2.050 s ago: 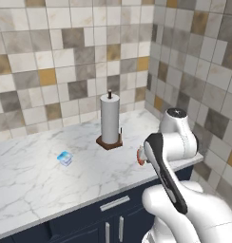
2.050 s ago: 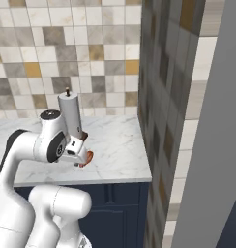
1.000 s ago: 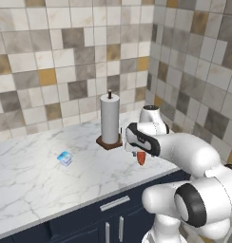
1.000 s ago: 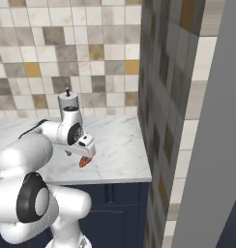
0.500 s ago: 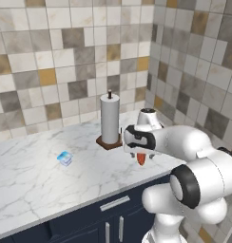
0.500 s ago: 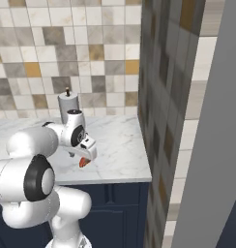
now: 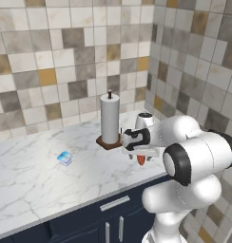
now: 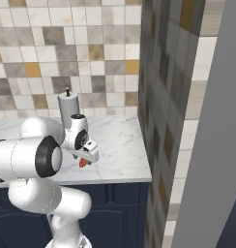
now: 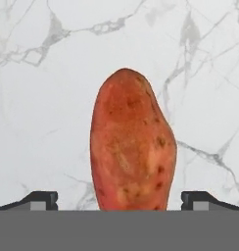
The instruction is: Place the tomato and sweet potato inside the fridge drawer. Close the drawer after placing the vegetables.
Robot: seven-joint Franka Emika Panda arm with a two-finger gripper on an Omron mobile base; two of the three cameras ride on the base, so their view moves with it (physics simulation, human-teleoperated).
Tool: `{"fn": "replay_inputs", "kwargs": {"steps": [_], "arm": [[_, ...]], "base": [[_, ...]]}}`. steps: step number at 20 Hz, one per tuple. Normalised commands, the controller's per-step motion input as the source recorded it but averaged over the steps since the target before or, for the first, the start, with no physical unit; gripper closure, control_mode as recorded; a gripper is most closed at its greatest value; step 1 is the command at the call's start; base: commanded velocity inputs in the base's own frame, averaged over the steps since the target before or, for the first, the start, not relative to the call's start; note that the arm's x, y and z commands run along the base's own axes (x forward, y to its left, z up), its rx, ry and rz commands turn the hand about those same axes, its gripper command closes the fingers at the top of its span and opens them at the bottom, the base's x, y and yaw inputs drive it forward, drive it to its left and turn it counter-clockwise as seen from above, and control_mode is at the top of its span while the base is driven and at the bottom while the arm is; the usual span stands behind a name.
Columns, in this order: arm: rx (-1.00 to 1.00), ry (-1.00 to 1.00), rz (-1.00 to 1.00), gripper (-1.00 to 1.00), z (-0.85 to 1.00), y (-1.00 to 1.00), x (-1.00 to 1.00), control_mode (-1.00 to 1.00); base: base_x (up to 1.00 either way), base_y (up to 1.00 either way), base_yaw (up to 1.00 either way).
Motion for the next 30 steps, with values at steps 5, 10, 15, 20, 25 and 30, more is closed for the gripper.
{"fn": "replay_inputs", "kwargs": {"steps": [5,10,15,20,25,30], "arm": [[0.00,0.00,-0.02,-1.00,-0.27,-0.01,0.15,-1.00],[0.00,0.01,-0.01,1.00,-0.37,-0.01,0.05,-1.00],[0.00,0.01,-0.01,1.00,-0.34,0.00,0.01,-1.00],[0.00,0.00,0.00,1.00,-0.08,-0.02,-0.09,-1.00],[0.02,-0.09,0.00,1.00,0.47,-0.23,-0.81,-1.00],[0.00,-0.14,0.00,1.00,0.98,-0.09,-1.00,-1.00]], "base": [[0.00,0.00,0.00],[0.00,0.00,0.00],[0.00,0.00,0.00],[0.00,0.00,0.00],[0.00,0.00,0.00],[0.00,0.00,0.00]]}}
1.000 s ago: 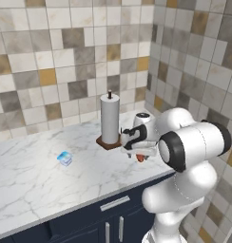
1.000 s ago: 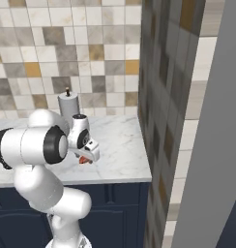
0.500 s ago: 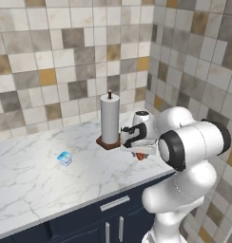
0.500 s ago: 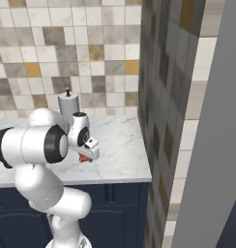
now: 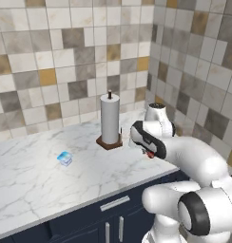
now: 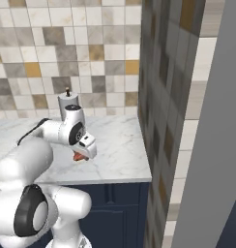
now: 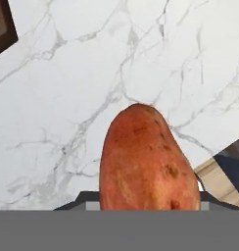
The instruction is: Place the tomato and sweet potato inside the fridge drawer. Close the drawer after placing the vegetables.
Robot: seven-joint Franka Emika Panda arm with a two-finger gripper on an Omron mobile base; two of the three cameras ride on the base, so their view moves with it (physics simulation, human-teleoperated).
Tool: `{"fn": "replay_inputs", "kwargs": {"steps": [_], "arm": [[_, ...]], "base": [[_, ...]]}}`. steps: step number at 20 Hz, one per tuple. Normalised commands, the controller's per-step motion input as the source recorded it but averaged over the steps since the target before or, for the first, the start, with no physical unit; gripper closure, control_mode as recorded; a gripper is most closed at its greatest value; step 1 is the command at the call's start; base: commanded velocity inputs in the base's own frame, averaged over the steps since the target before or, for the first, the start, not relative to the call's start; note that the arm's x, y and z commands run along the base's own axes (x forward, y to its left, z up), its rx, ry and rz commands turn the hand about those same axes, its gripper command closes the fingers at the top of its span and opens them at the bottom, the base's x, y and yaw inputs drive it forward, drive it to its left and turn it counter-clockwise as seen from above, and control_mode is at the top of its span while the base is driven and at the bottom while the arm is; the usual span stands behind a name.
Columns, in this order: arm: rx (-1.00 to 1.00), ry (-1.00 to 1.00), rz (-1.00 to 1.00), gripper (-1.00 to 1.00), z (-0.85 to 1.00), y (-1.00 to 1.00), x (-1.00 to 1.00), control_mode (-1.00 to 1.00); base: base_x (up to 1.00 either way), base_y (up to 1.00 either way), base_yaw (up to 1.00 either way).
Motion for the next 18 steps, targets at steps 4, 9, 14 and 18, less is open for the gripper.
{"fn": "replay_inputs", "kwargs": {"steps": [4,9,14,18], "arm": [[0.00,-0.18,0.00,1.00,1.00,-0.01,-1.00,-1.00],[0.00,-0.23,0.00,1.00,0.90,0.00,-0.95,-1.00],[0.00,-0.27,-0.01,1.00,0.82,-0.05,-0.66,-1.00],[0.00,-0.20,0.00,1.00,0.76,0.00,-0.18,-1.00]], "base": [[0.00,0.00,0.00],[0.00,0.00,0.00],[0.00,0.00,0.00],[0.00,0.00,0.00]]}}
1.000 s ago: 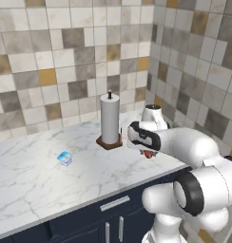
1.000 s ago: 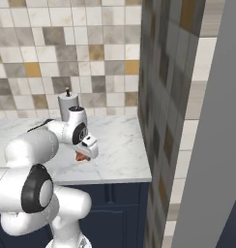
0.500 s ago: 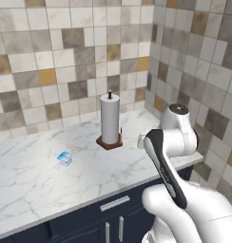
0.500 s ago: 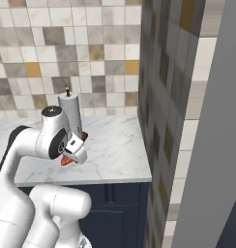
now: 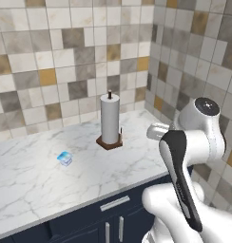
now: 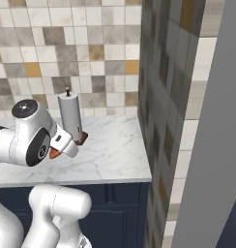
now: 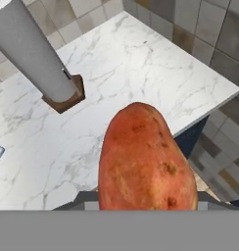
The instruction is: Place the tomato and sweet potato inside the fridge drawer. Close the drawer after placing the vegetables.
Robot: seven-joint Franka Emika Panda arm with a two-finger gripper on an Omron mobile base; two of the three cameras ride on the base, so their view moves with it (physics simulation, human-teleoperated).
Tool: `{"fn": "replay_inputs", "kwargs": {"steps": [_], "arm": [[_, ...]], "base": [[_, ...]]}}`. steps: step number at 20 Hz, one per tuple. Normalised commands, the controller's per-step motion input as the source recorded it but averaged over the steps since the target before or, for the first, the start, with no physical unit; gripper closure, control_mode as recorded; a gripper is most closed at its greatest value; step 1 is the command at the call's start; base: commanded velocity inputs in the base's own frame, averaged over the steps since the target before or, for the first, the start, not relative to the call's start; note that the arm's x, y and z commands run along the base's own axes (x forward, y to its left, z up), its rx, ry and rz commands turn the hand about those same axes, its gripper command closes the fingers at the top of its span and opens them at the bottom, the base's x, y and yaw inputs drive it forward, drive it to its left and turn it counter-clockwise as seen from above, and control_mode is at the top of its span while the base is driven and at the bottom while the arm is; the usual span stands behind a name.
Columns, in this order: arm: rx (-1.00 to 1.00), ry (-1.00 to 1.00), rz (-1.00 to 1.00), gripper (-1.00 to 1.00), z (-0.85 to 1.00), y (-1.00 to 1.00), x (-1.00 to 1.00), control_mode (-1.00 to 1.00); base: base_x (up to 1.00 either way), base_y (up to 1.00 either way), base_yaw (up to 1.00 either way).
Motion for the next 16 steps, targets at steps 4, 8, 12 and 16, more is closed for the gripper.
{"fn": "replay_inputs", "kwargs": {"steps": [4,8,12,16], "arm": [[0.00,-0.01,0.00,1.00,0.11,0.00,0.00,-1.00],[-0.01,0.00,0.00,1.00,0.00,0.00,0.00,-1.00],[0.00,0.00,0.00,1.00,0.00,0.03,0.00,1.00],[0.00,0.00,0.00,1.00,0.00,0.00,0.00,1.00]], "base": [[0.00,0.00,0.00],[0.00,0.00,0.00],[-0.20,0.02,0.00],[-0.84,0.00,0.00]]}}
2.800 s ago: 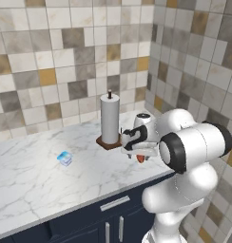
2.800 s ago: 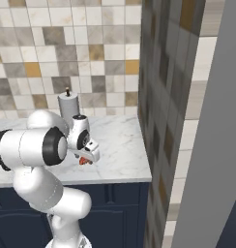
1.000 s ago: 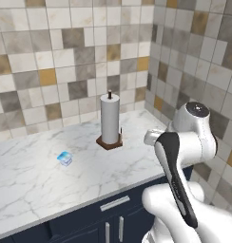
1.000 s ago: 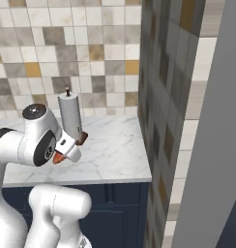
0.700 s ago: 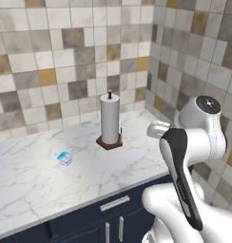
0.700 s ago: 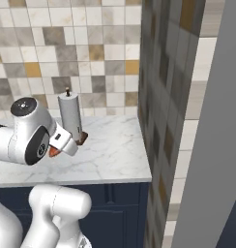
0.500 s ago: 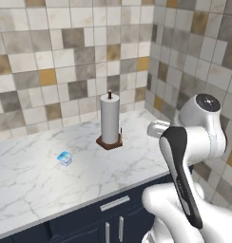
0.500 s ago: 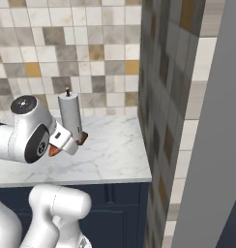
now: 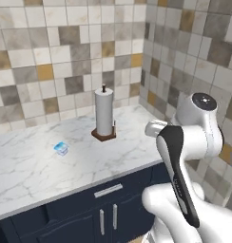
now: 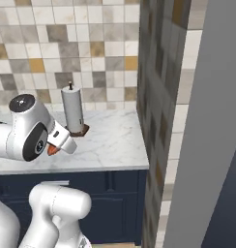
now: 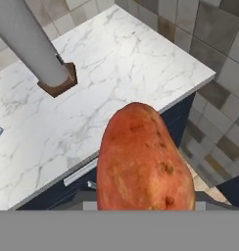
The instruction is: Place the tomato and sweet potato inside the fridge drawer. Close the drawer after placing the vegetables.
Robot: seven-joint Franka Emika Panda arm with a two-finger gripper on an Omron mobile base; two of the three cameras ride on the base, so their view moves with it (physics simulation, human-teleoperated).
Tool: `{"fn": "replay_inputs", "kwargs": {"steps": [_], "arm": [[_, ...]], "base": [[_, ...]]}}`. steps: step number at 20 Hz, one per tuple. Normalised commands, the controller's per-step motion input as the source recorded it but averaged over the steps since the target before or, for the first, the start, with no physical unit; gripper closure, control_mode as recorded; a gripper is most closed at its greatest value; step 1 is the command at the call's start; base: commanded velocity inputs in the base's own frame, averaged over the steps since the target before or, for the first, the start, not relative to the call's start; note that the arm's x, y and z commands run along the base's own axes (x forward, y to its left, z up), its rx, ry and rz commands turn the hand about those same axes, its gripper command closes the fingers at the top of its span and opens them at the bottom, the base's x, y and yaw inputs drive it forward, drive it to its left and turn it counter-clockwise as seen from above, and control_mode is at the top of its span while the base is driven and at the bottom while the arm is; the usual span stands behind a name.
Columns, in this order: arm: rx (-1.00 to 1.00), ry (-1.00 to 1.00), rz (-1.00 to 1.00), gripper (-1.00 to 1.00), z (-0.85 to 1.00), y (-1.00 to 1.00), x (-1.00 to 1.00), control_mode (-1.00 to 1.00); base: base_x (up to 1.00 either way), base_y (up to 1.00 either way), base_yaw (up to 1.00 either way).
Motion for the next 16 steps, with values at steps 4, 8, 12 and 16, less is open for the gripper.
{"fn": "replay_inputs", "kwargs": {"steps": [4,8,12,16], "arm": [[0.00,0.00,0.00,1.00,0.00,0.00,0.00,1.00],[0.00,0.00,0.00,1.00,0.00,0.00,0.00,1.00],[0.00,0.00,0.00,1.00,0.00,0.00,0.00,1.00],[0.00,0.00,0.00,1.00,0.00,0.00,0.00,1.00]], "base": [[-1.00,0.00,0.04],[-1.00,0.00,0.15],[-1.00,0.07,0.19],[-1.00,0.40,0.23]]}}
